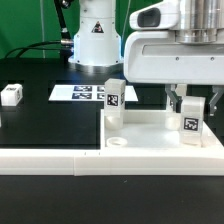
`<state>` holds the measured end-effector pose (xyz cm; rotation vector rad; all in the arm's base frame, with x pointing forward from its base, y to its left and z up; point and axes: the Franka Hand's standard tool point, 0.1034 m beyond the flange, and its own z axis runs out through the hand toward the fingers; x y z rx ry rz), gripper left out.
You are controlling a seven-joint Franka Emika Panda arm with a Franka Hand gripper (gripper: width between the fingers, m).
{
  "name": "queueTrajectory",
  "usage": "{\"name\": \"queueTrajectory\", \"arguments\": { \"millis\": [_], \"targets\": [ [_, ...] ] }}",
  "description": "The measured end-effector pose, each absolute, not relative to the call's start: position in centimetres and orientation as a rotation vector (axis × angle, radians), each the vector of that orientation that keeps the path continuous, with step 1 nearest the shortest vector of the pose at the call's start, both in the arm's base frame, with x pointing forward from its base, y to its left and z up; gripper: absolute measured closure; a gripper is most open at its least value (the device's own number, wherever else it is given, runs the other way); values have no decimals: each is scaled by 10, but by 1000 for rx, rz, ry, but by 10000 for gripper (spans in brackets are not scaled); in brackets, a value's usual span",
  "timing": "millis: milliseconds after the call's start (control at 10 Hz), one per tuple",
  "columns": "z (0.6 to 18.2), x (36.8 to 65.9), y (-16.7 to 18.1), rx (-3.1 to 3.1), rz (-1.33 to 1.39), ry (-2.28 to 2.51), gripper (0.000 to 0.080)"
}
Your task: Assemble square table
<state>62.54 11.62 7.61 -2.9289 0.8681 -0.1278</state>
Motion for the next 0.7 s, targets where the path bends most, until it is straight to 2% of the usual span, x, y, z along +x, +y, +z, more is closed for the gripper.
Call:
{"name": "queueTrajectory", "arguments": {
  "millis": [300,700],
  "targets": [
    [74,622,122,-2400,-4,1744,508],
    [73,622,123,-2144,42,2032,508]
  ]
}}
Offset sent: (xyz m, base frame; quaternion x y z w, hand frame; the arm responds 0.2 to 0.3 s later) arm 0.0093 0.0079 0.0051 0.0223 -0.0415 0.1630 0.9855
